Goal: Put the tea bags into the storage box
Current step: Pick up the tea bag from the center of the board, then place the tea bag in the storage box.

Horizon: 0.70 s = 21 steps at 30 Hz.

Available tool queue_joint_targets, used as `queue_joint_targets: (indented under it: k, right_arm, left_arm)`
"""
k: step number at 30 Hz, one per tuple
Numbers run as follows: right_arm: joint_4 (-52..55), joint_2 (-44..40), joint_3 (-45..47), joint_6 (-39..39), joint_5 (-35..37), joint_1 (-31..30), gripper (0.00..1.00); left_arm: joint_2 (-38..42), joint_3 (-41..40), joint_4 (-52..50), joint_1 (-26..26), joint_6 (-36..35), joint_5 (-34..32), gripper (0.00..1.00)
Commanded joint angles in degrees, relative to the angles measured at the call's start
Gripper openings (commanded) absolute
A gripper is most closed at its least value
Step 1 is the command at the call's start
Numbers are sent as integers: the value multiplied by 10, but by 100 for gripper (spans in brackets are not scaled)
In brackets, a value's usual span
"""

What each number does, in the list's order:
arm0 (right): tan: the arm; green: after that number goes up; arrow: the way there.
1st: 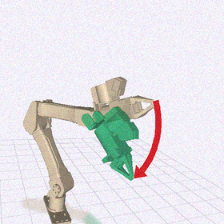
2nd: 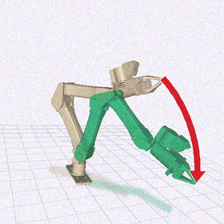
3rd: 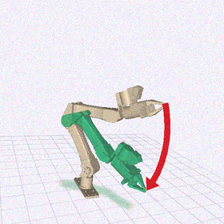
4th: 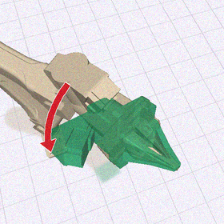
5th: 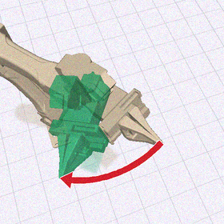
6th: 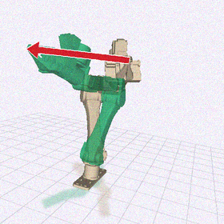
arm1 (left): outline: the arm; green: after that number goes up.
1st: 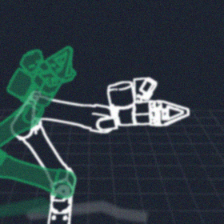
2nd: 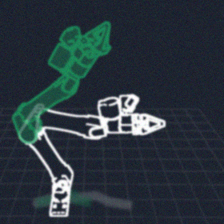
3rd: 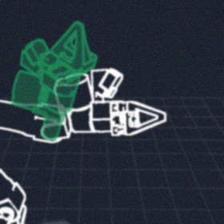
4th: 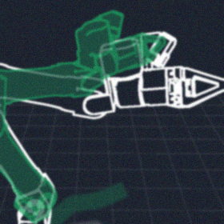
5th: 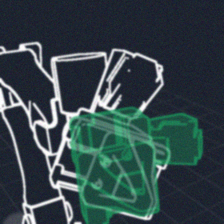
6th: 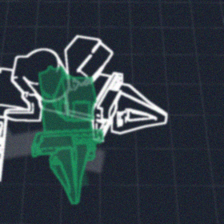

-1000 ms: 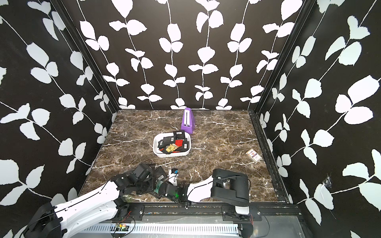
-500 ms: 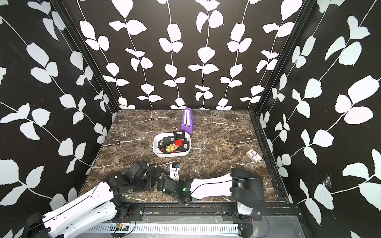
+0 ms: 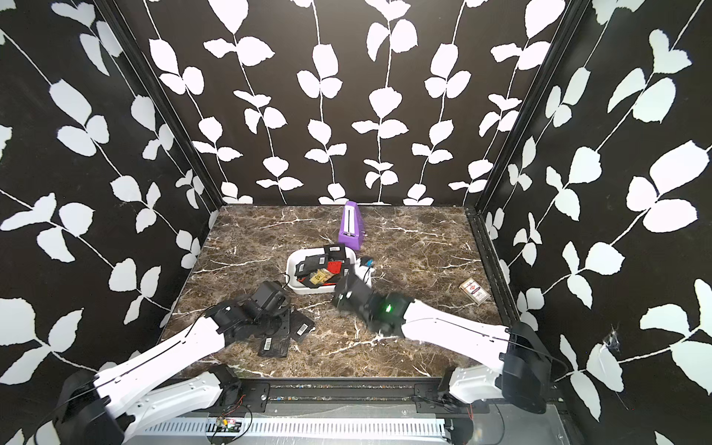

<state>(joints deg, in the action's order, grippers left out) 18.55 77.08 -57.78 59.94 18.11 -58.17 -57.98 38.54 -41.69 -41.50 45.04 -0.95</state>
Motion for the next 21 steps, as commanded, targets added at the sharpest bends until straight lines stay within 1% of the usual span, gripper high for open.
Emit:
queue_joint_targets:
  k: [1,5,7,8,12,16,19,20,21]
  right_arm:
    - [-29,41,-63,-59,-55,35,0]
    - [-53,111,-123,-69,-82,59,0]
    - [-81,142,-143,-57,-96,68,0]
    - [-102,171,-152,-48,-105,71,0]
    - [-137,231,-200,-33,-117,83,0]
    - [-130,288,-246,-34,-124,95,0]
    - [-116,310,-256,-32,-127,106,0]
    - [-110,314,-256,-32,-127,109,2]
    - [-104,315,-254,-33,-125,110,7]
  left_arm:
    - [-1,7,30,35,-14,-2,28]
    - [-3,4,40,68,-22,9,28]
    - [-3,7,37,75,-30,5,28]
    - [-3,7,33,78,-34,1,28]
    - [-4,4,32,85,-42,-5,28]
    - [-10,-1,44,88,-44,2,28]
    - [-17,-4,56,90,-44,6,23]
    - [-21,-5,60,91,-44,8,22]
    - [-24,-6,62,91,-45,9,21]
